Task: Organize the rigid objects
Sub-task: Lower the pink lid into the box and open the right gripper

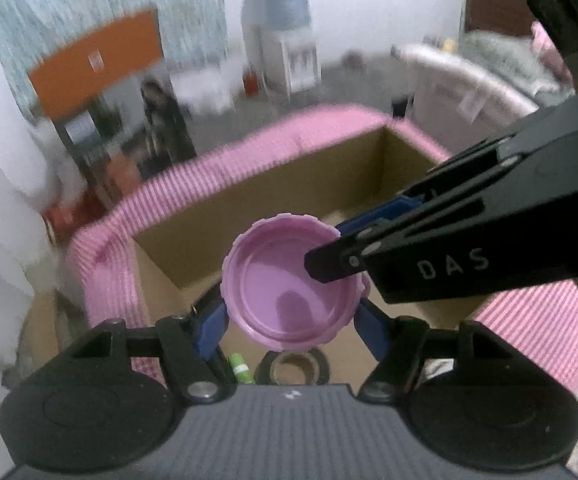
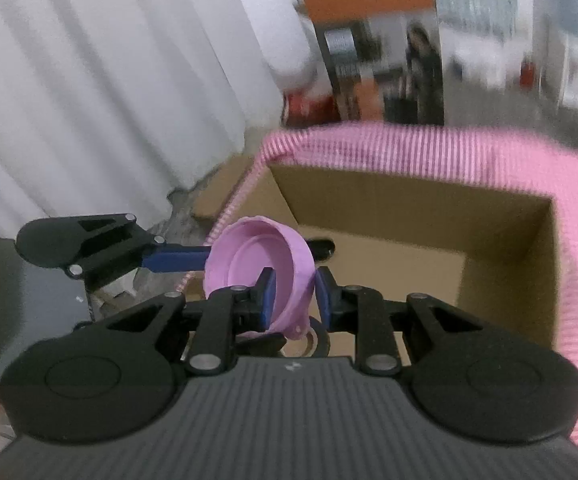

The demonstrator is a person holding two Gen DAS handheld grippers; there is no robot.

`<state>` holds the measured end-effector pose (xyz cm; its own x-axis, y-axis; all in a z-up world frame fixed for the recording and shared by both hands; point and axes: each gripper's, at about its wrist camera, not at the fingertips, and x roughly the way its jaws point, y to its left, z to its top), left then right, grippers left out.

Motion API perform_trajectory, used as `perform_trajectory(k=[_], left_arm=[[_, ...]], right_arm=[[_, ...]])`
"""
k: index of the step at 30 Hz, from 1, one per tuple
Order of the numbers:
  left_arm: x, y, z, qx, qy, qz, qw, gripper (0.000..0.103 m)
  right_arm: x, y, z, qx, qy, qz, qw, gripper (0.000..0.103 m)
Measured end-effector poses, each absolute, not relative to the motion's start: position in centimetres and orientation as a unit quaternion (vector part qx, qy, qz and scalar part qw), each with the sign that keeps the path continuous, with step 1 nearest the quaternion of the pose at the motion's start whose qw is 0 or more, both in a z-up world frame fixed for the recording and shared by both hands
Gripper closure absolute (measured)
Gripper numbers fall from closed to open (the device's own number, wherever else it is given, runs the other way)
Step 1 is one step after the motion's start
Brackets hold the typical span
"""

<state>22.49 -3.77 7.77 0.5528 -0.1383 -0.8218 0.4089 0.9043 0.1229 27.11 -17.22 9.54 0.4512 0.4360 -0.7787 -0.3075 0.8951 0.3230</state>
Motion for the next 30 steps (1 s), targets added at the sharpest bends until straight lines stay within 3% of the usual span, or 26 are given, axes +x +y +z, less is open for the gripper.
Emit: perform_trajectory(k=[6,15,23,30], left_arm=[[28.8,-2.9,2.5,0.133,0.54,-0.164,0.814,0.033],[32.0,-2.7,-1.5,0.126,0.594,-0.158,0.779,0.033],[32.6,-2.9,-1.8,0.132,0.591,-0.147,0.782,0.027],[31.2,-2.3,1.2,0.121,0.553,-0.152,0.81,0.022]], right_arm=[[32.8,-16.9,4.2,0.079,0.551,0.21,0.804,0.082],[36.9,-16.2,-2.2,0.081,0.612,0.196,0.762,0.082],[38.4,-16.1,-5.2,0.091,0.625,0.2,0.749,0.08],[37.6,-17.0,-2.9,0.121,0.597,0.201,0.767,0.065]])
